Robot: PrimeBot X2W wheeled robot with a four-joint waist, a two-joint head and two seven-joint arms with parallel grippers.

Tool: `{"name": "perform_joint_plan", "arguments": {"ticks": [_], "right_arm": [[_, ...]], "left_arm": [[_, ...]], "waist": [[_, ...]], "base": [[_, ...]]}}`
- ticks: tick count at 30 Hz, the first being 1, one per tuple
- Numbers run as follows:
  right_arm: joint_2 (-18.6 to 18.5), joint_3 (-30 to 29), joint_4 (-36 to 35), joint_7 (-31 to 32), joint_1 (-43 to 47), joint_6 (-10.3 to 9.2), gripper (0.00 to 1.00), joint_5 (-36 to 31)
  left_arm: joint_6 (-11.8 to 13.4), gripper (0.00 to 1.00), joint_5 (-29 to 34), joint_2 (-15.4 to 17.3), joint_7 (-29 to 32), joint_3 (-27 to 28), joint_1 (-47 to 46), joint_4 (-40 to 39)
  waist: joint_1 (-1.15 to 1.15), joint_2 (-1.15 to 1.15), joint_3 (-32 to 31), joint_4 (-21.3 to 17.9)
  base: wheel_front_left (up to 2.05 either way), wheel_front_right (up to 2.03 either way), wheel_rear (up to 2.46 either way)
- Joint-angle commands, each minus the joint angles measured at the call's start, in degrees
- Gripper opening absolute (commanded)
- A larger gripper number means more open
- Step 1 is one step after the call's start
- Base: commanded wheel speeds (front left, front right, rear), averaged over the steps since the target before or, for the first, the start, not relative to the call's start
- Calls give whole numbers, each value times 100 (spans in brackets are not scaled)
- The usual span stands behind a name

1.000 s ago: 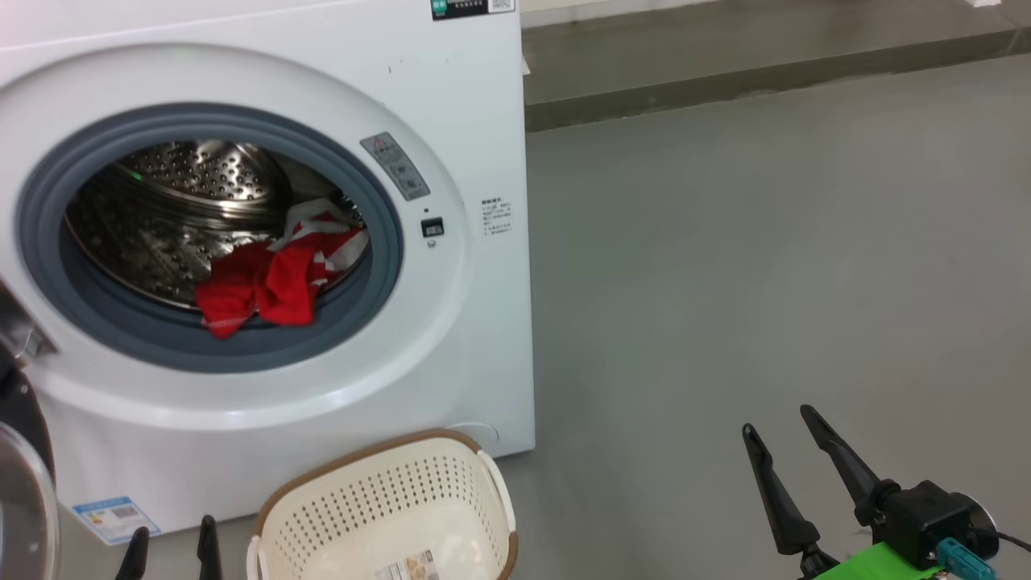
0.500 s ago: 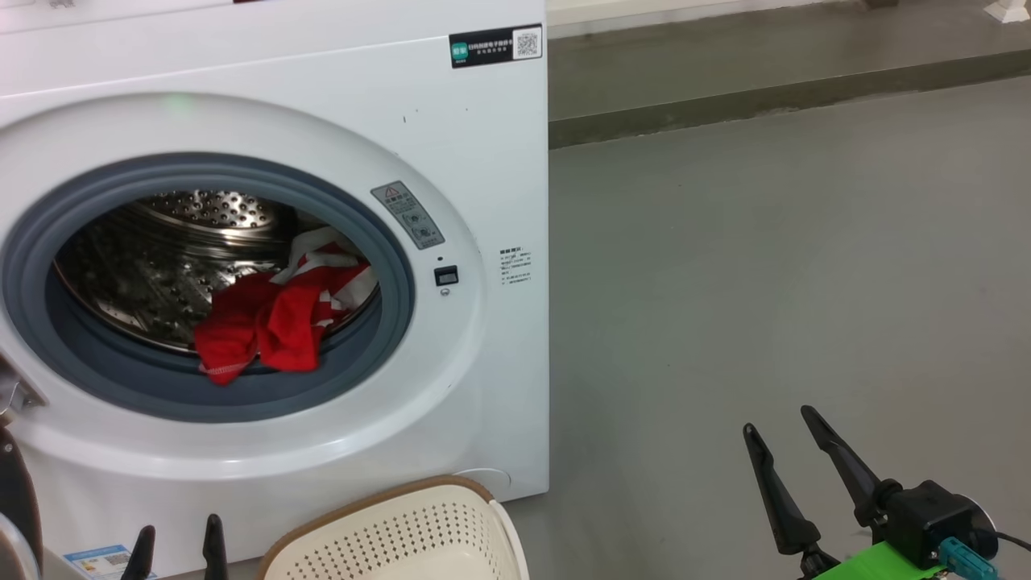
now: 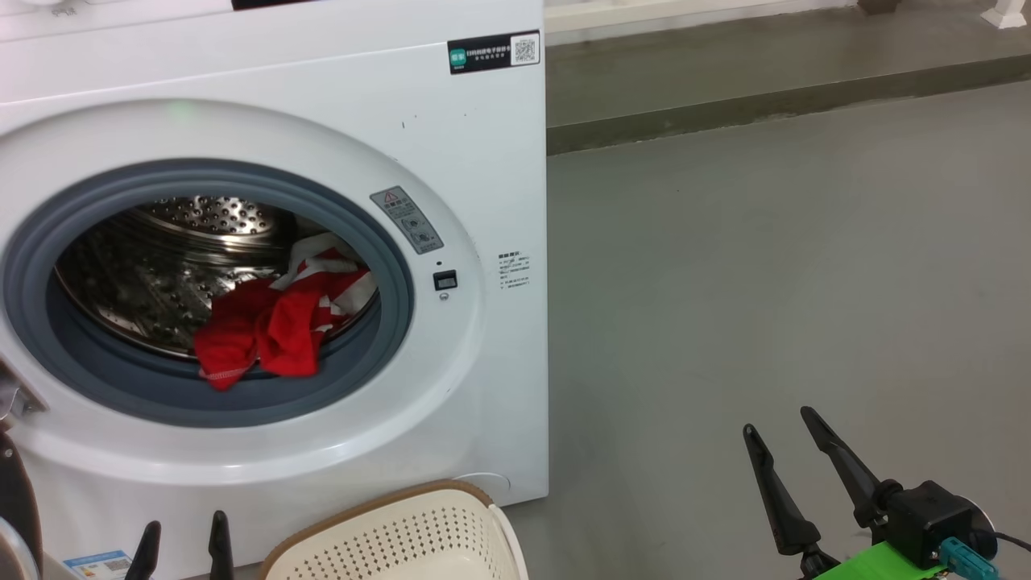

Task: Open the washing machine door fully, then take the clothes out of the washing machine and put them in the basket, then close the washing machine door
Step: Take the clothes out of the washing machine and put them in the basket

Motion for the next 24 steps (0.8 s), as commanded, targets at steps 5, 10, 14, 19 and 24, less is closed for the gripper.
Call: {"name": "perform_joint_plan", "arguments": {"ticks": [5,10,14,19,24], "right_arm": [[-105,123,-134,-37,-123,28,100,7],[-104,129,-139,-37,-121,28,100,11],[-103,133,-140,-37,-113,28,100,9],[-119,155,-149,-37,-122,28,100,12],[-127,159,-155,-37,-133,28,100,3]], "left_arm": [[59,100,41,34,-71,141,-116,-213],[93,100,-2,34,-71,121,-112,-201],[142,100,-34,34,-71,82,-128,-183],[236,100,-114,34,-71,-9,-200,-122],[259,100,-174,34,-71,-93,-430,7]], "waist": [[0,0,18,-4],[0,0,32,-7],[0,0,51,6],[0,0,109,39],[0,0,187,103]], "base": [[0,0,0],[0,0,0],[0,0,0],[0,0,0],[0,0,0]]}}
